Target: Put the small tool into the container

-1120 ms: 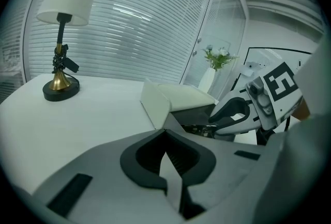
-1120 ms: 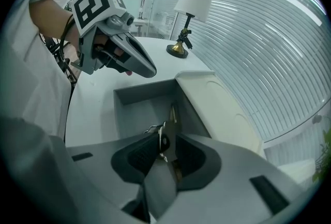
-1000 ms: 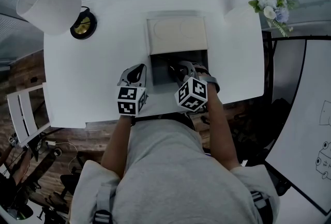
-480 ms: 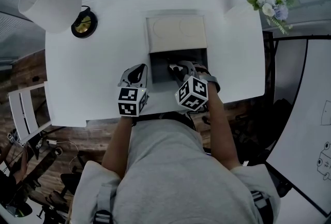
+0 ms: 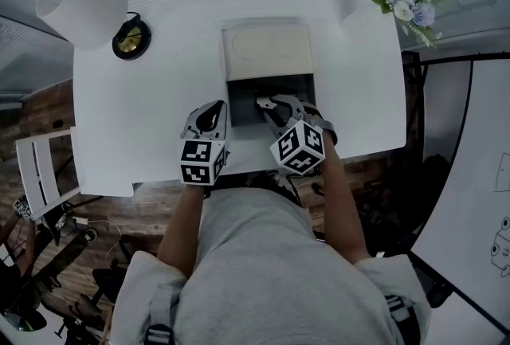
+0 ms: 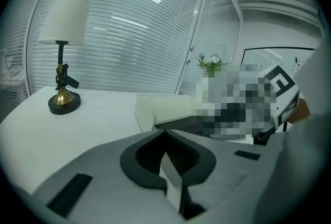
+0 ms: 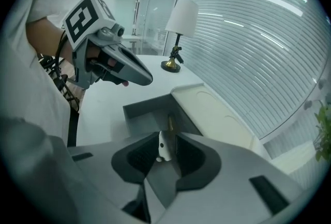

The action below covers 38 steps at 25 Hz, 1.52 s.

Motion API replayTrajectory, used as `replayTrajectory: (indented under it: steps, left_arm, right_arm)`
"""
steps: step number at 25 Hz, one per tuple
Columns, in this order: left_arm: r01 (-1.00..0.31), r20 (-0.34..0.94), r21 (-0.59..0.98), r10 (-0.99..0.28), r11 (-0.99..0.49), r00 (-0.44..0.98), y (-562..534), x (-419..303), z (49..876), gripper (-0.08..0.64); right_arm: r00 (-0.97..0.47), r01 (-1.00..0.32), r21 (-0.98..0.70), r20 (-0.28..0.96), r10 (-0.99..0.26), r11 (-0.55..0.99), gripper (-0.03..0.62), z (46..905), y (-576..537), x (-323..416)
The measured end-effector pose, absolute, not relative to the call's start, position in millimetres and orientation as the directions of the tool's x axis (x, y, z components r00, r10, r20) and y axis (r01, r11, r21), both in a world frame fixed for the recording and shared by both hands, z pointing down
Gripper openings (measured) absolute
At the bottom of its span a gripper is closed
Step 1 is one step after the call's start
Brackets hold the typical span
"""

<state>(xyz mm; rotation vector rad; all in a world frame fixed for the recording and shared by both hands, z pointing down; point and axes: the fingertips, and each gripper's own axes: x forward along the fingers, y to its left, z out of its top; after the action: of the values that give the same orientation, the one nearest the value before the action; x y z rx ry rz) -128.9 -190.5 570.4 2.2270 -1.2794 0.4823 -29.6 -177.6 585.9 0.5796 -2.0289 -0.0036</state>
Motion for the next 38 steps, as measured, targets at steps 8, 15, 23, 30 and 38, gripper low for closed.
replayTrajectory:
  steps: [8,15,23,30,38]
  left_arm:
    - [-0.867,0.528,0.232,-0.691,-0.441,0.493,-179.8,-110.8,551.1,0.021]
    - [-0.854,0.523,0.216,-0.683,-0.473,0.510,-164.0,-86.9,537.9,0.021]
    - [-0.848,0.490,0.194,-0.700,-0.493,0.519,-144.2,-53.1,521.4,0.021]
    - [-0.854,0.426,0.171,-0.745,-0.491,0.513,-126.3,-29.6,488.9,0.021]
    - [-0.877,0.321,0.120,-0.817,-0.466,0.479,-112.5,-5.3,446.0,0.021]
  right_arm:
    - [-0.420,-0.578,0.251,0.724,-0.547,0.776,0.028,561.3,-173.4,-10.8]
    - [-0.474,-0.732,0.129,0.609,-0.636,0.669,0.025,529.7,-161.6,2.3]
    - [-0.454,-0.876,-0.062,0.439,-0.775,0.478,0.025,499.9,-145.3,32.1]
    - [-0.423,-0.903,-0.065,0.309,-0.852,0.425,0.025,465.5,-128.8,57.4]
    - [-0.393,-0.918,-0.043,0.202,-0.897,0.393,0.025,428.7,-112.2,88.4]
